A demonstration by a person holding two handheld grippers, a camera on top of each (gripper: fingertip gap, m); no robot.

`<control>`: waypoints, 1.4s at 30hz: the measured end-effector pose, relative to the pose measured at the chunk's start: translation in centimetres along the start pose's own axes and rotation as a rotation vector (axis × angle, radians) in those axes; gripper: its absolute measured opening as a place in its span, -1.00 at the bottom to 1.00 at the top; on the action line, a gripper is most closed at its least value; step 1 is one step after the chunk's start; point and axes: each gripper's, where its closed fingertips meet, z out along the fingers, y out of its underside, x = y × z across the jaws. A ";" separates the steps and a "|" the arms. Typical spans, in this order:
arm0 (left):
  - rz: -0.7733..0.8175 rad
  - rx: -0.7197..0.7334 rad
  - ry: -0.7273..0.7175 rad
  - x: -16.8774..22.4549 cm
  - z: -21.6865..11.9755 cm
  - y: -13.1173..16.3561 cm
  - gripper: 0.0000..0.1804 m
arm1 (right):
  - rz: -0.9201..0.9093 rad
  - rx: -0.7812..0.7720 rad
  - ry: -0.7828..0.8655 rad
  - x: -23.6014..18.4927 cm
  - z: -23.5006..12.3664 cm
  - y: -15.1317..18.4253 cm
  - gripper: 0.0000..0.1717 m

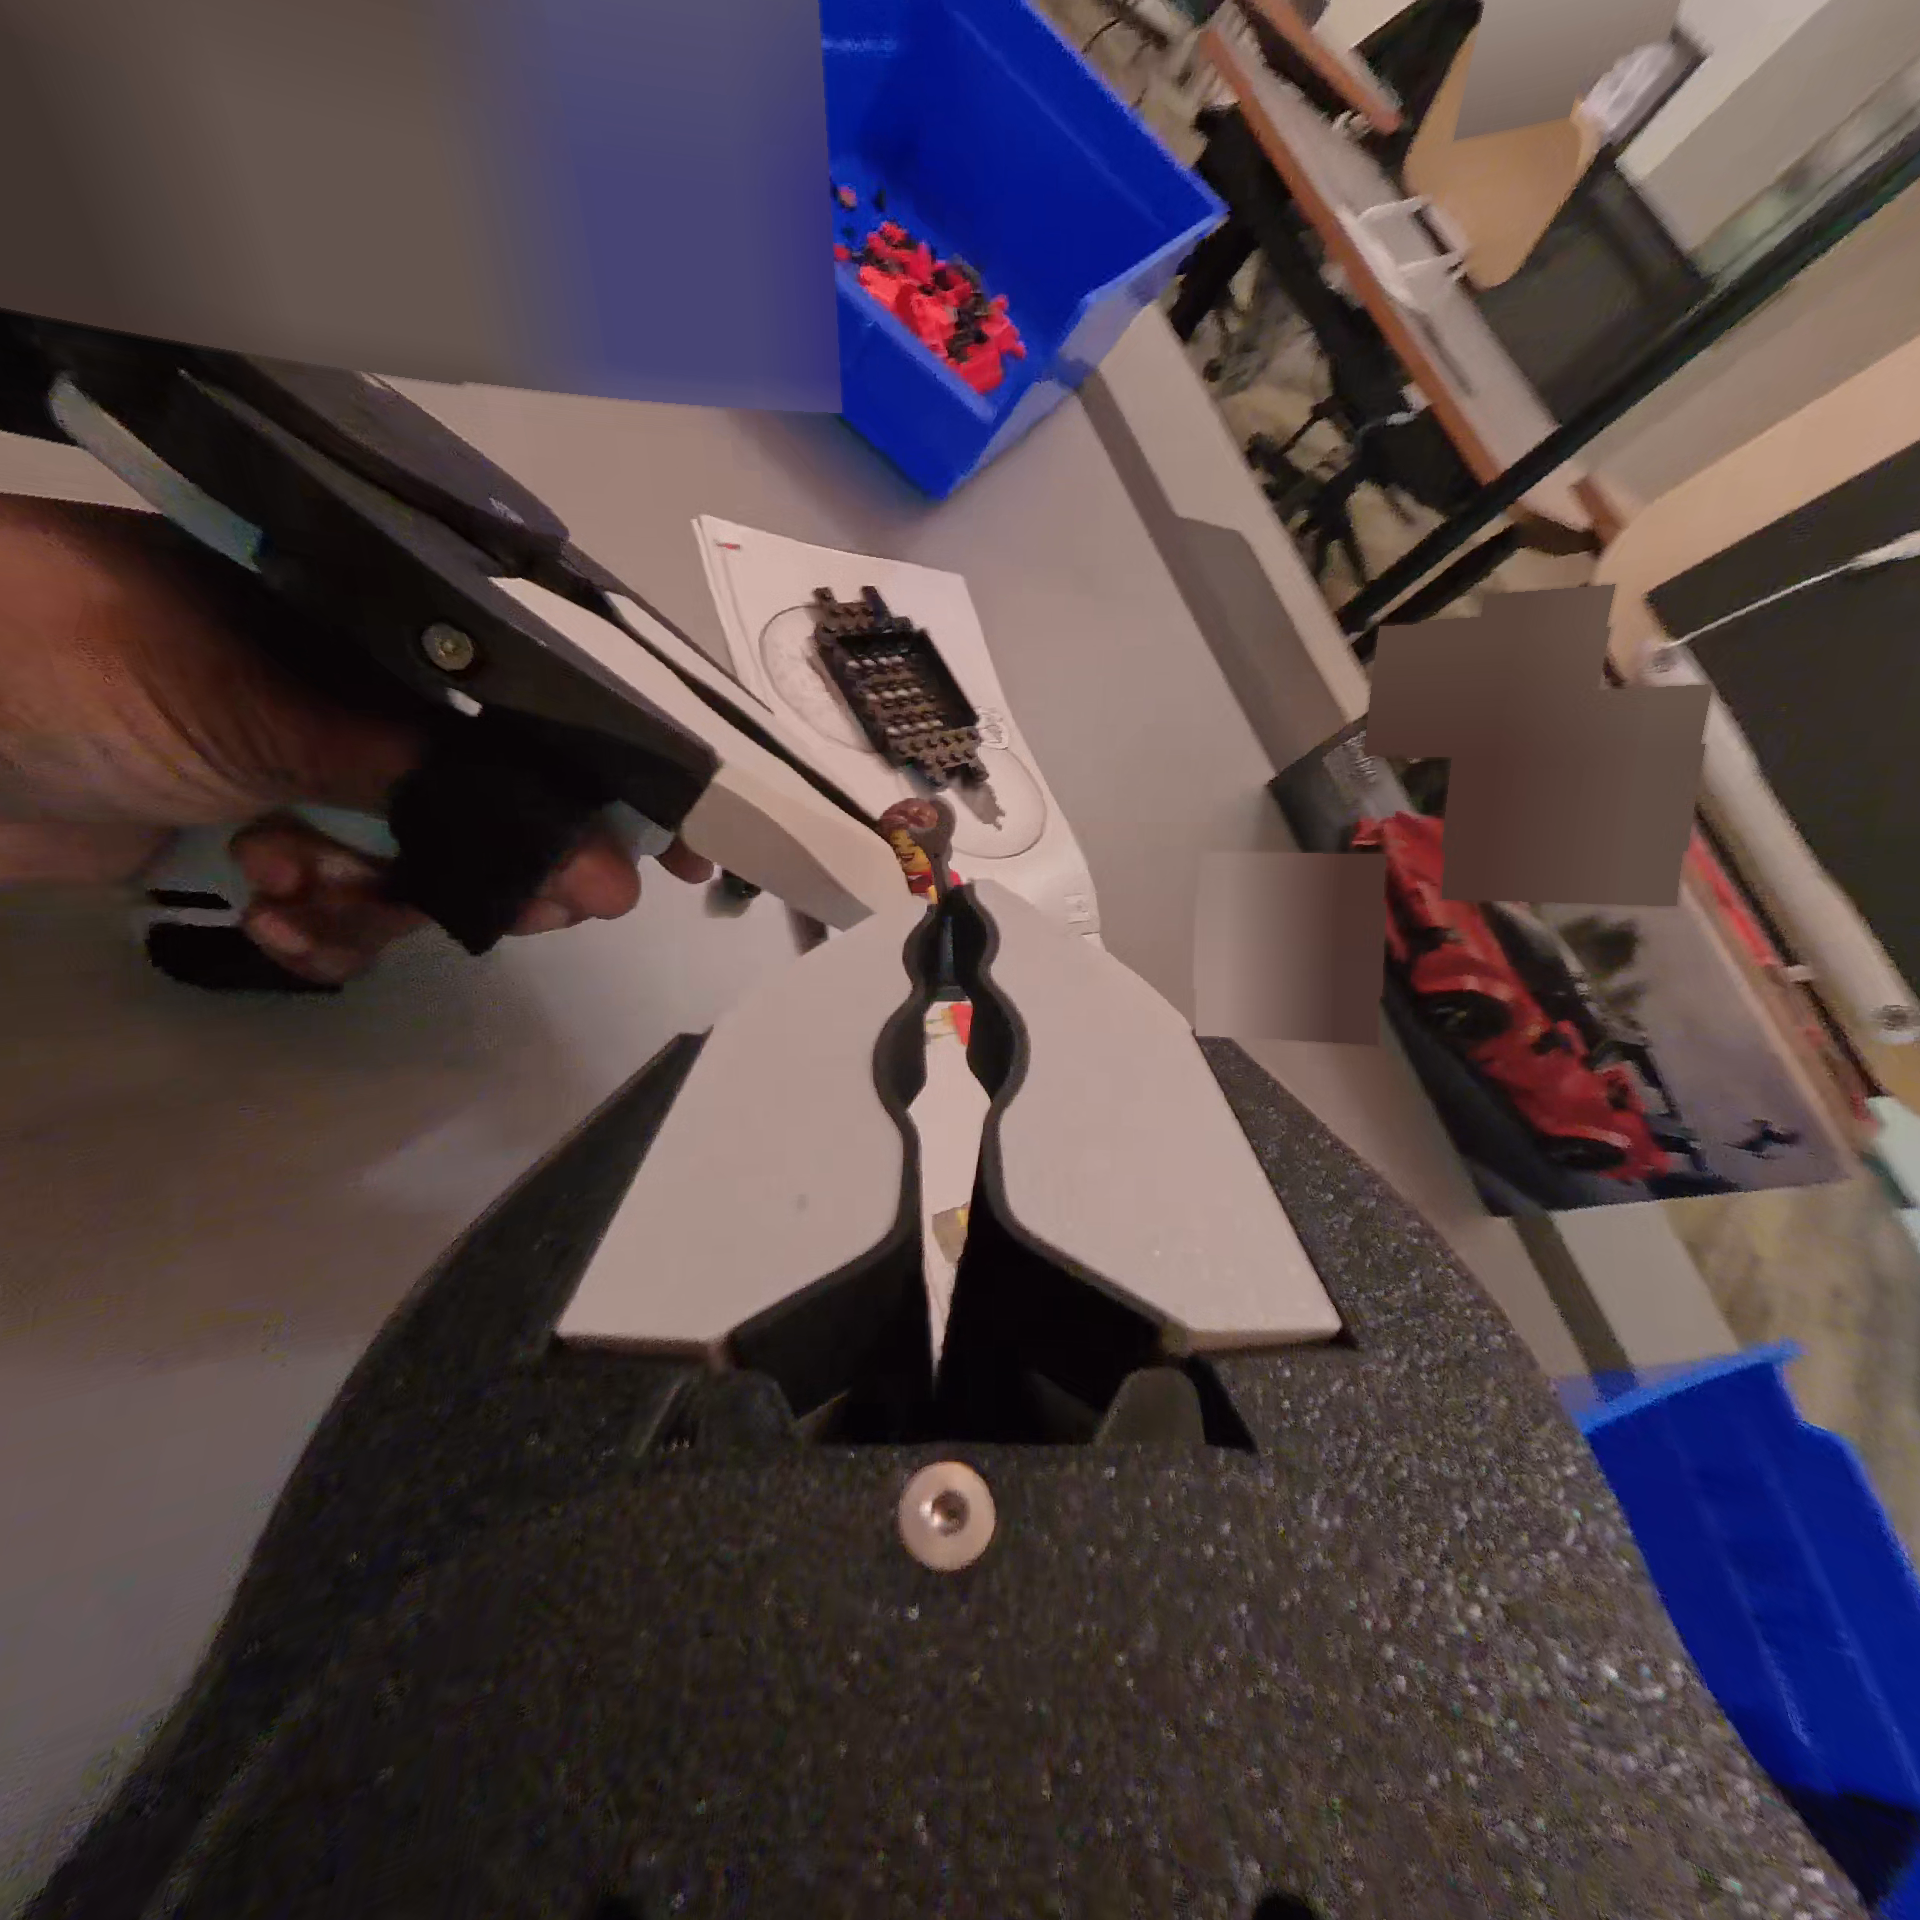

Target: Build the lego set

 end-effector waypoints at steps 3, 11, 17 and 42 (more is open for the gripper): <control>0.070 0.038 -0.020 0.6 -0.1 -0.8 -0.91 | -0.016 0.024 0.090 0.3 -0.3 -0.2 -0.97; 0.128 0.053 -0.019 1.6 -0.1 -1.1 -0.91 | 0.012 0.045 0.151 0.6 -0.9 -0.2 -0.97; 0.131 0.051 -0.016 1.6 0.0 -1.0 -0.91 | 0.004 0.040 0.164 0.5 -0.8 -0.1 -0.97; 0.969 0.055 -0.365 1.1 -0.6 -1.9 -0.92 | 0.086 0.046 0.238 0.3 -0.8 0.3 -0.98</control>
